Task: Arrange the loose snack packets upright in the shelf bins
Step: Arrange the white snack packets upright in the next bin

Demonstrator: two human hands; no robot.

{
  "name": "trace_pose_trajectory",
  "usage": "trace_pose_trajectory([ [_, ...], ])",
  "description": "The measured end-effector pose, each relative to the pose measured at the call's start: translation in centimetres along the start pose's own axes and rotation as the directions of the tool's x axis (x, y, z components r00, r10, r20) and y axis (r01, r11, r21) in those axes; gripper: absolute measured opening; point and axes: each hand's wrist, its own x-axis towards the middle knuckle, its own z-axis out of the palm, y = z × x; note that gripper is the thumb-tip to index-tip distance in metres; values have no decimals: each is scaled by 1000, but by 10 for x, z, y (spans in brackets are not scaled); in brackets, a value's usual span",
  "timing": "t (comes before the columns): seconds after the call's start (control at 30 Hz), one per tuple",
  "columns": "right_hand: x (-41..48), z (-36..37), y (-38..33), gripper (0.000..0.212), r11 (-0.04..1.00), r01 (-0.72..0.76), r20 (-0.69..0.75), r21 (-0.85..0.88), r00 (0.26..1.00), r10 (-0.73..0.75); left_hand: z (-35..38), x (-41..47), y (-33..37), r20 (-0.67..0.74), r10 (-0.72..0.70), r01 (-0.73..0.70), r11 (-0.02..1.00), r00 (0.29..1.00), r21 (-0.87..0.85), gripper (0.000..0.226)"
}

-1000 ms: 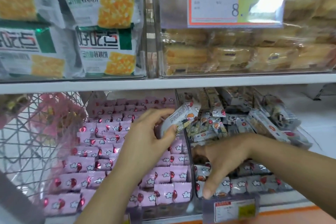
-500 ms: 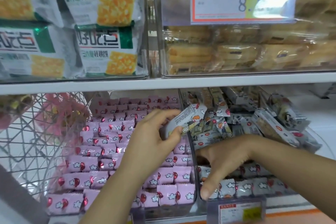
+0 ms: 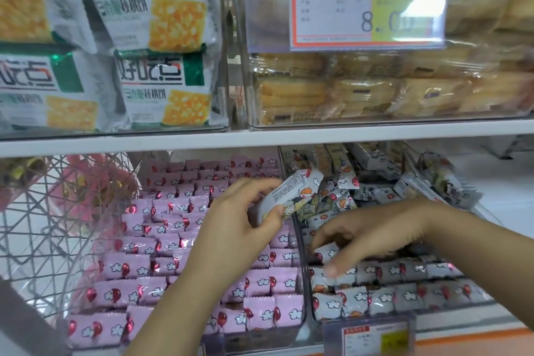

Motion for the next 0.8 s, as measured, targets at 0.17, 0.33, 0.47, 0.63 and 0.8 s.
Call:
trace_pose_trajectory([
  [0.17,3,2,1,40,1000,-15,-163,20,986,18,0,-2,2,-6,1,-1,1000,1000,-11,34],
  [0.33,5,10,-1,32,993,11,-248,-114,968,-39,-1,-3,2,3,1,-1,1000,1000,-21,35],
  [0.47,4,10,2,21,971,-29,-275,-237,961,-39,-1,-2,1,14,-5,5,1000,1000,-19,34],
  [0.63,3,14,4,28,957,-61,-284,-284,958,-23,-1,-3,1,7,29,-29,1000,1000,9,38],
  [0.8,3,13,2,29,957,-84,-292,-278,957,0,-1,-5,1,0,33,-33,999,999,7,36],
])
